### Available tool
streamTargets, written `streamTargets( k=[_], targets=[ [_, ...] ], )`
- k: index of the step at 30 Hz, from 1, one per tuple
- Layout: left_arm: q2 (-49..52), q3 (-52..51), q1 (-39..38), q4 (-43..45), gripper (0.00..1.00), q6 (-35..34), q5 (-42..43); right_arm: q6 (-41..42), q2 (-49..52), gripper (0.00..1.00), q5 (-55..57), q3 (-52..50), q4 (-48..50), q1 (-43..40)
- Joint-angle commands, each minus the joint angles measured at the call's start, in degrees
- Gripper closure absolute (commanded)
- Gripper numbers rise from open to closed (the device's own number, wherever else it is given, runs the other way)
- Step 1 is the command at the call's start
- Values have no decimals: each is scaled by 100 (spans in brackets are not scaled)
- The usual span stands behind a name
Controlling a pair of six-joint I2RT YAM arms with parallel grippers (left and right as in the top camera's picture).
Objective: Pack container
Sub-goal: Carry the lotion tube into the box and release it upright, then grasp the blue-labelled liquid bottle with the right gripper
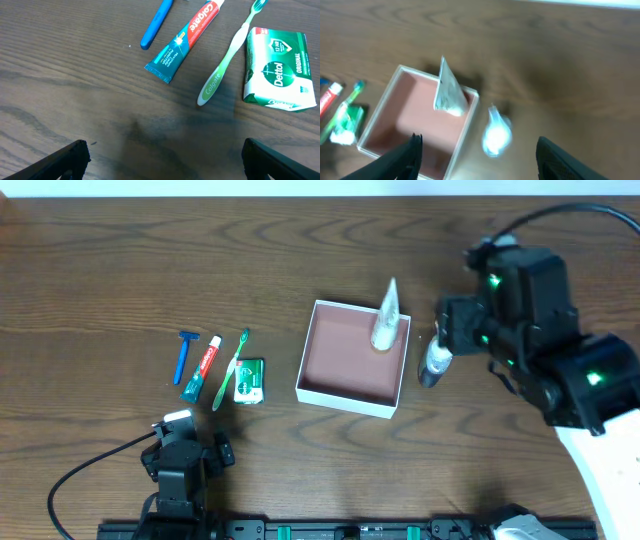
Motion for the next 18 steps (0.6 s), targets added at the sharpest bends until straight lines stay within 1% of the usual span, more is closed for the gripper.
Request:
streamTargets(
  k=[1, 4, 7, 12, 18],
  targets=[
    [-37, -72, 35, -2, 2, 15, -46, 122, 337, 29, 118, -184, -260, -92],
    [-37, -72, 35, -2, 2, 15, -46, 350, 555, 29, 114, -564, -236, -92],
    [-37, -72, 35, -2, 2, 15, -46, 601, 820, 30, 111, -1008, 15, -90],
    [-37, -72, 35, -2, 2, 15, -46, 903, 1207, 30, 284, -1456, 293, -162],
    [-37, -72, 35, -2, 2, 15, -46, 933, 1460, 30, 391, -1926, 997, -308]
  ],
)
